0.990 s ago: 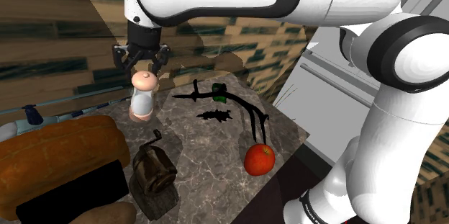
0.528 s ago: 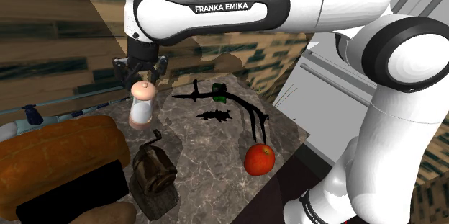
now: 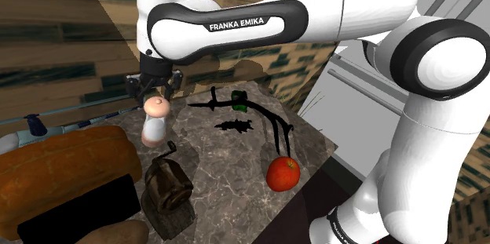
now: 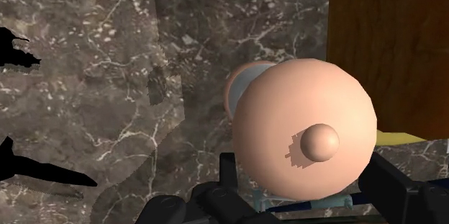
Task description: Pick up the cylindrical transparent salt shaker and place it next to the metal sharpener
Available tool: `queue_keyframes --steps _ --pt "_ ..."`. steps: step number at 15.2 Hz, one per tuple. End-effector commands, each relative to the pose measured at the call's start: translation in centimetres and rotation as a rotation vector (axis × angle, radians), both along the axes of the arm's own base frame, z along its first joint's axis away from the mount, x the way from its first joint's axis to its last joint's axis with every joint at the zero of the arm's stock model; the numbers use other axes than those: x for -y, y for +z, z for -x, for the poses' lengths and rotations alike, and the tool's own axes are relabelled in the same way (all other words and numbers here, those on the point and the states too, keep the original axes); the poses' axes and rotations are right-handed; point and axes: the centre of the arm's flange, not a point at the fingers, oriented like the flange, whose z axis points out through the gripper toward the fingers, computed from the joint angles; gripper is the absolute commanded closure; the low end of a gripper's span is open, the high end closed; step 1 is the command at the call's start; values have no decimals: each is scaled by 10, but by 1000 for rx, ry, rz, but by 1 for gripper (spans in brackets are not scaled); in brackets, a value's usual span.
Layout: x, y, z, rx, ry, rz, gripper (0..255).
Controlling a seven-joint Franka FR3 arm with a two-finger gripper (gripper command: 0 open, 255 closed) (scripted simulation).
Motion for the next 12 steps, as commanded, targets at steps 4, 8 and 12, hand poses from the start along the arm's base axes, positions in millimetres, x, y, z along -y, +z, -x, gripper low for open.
queue_keyframes --steps 4,8,12 --pt "0 0 0 1 0 0 255" --pt "0 0 0 1 0 0 0" --pt "0 26 2 1 0 0 0"
